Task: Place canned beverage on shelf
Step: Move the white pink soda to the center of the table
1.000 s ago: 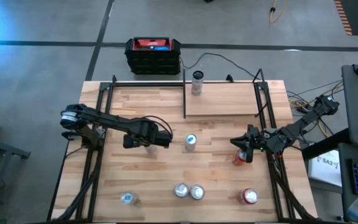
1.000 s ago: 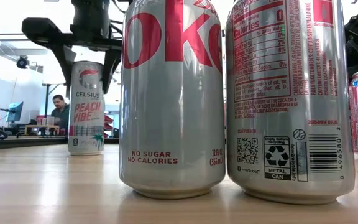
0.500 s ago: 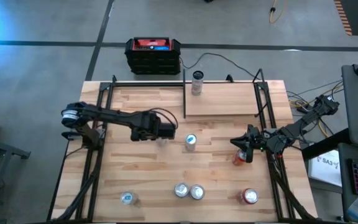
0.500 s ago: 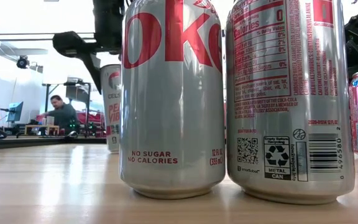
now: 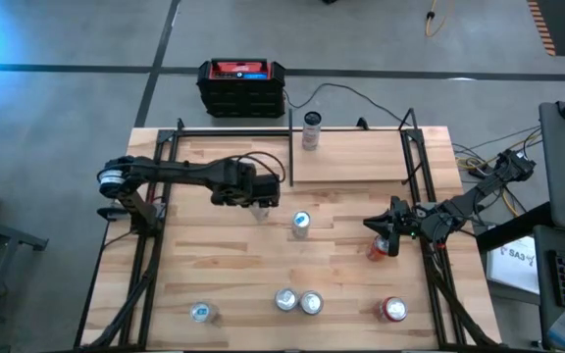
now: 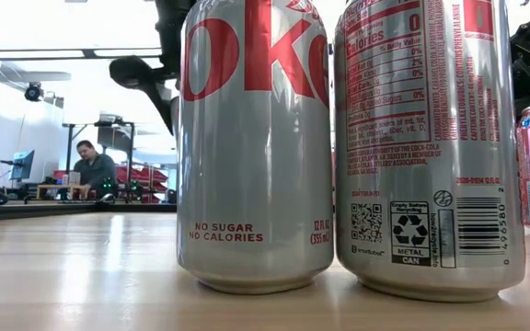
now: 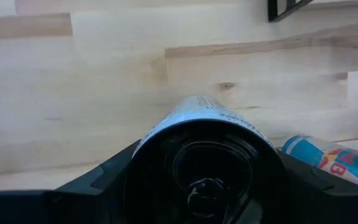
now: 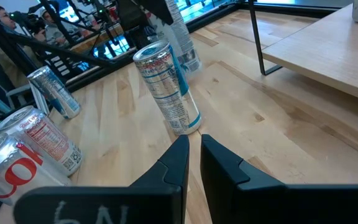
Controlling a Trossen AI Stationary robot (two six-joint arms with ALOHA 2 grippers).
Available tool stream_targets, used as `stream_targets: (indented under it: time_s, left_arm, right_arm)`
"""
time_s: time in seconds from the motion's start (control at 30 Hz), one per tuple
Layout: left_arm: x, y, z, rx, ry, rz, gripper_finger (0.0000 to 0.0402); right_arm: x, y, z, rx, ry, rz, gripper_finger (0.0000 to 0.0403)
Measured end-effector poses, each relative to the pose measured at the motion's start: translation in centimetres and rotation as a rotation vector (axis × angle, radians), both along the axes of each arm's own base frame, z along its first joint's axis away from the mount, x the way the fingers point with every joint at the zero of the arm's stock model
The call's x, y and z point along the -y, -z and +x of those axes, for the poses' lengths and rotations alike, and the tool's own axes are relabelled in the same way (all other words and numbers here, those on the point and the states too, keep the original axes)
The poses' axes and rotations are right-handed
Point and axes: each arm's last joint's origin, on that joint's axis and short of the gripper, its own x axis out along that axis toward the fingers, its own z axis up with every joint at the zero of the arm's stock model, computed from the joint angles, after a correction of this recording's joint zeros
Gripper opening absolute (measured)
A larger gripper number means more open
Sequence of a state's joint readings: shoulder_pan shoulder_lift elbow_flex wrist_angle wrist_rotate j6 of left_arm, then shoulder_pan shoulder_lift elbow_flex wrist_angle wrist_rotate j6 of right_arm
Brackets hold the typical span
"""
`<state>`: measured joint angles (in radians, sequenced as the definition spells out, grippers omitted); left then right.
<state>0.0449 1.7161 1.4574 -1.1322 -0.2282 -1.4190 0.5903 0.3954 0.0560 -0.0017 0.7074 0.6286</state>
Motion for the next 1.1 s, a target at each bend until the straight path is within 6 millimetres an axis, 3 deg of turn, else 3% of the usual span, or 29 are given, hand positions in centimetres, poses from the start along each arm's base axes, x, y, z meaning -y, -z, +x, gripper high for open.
stream_targets:
  time_s: [0.57,1.1]
  left_arm:
    - [-1.1,1.8,1.3,-0.077,0.18,0.016,0.0259]
    - [-1.1,1.5,1.2,-0.086,0.171,-0.01,0.0335]
  right_arm:
    - [0.0,0.0,0.0,0.0,0.0,0.0,0.0029]
    - [0.0,0.0,0.0,0.0,-0.001,0.0,0.0029]
